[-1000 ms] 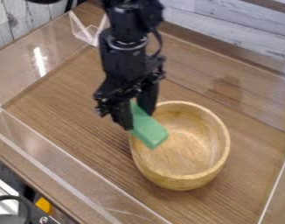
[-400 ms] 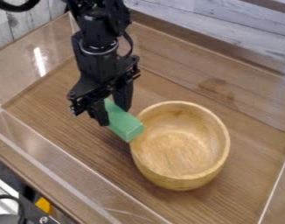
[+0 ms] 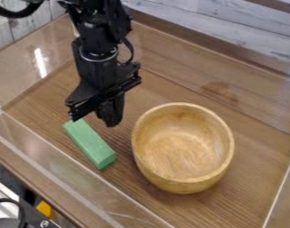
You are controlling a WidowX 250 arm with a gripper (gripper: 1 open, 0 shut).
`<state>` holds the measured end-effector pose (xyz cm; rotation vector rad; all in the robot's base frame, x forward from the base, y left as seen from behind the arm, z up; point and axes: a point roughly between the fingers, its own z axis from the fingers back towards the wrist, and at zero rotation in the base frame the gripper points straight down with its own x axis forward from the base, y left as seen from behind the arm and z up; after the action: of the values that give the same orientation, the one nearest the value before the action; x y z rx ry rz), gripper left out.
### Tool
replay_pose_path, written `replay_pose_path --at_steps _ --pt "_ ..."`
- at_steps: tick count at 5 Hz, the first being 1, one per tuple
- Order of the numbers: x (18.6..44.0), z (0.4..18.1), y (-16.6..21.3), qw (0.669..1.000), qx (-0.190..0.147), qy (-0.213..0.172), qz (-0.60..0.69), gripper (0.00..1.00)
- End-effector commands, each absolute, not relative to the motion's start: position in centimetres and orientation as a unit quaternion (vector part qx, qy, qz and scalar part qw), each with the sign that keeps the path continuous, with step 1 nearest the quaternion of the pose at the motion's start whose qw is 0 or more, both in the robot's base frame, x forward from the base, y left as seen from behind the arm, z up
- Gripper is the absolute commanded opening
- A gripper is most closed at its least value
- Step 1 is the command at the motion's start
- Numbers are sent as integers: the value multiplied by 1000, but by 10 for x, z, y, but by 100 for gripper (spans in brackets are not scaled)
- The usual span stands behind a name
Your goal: Remove the green block from inside the brown bowl and put it on the table
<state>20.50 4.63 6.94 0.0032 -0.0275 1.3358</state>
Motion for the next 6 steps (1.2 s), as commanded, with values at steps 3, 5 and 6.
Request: replay_pose_path --at_steps 3,5,6 --pt "202 71 51 793 10 -33 608 0" --pt "200 68 53 801 21 -36 597 0" --pt "200 66 54 806 27 -38 590 0"
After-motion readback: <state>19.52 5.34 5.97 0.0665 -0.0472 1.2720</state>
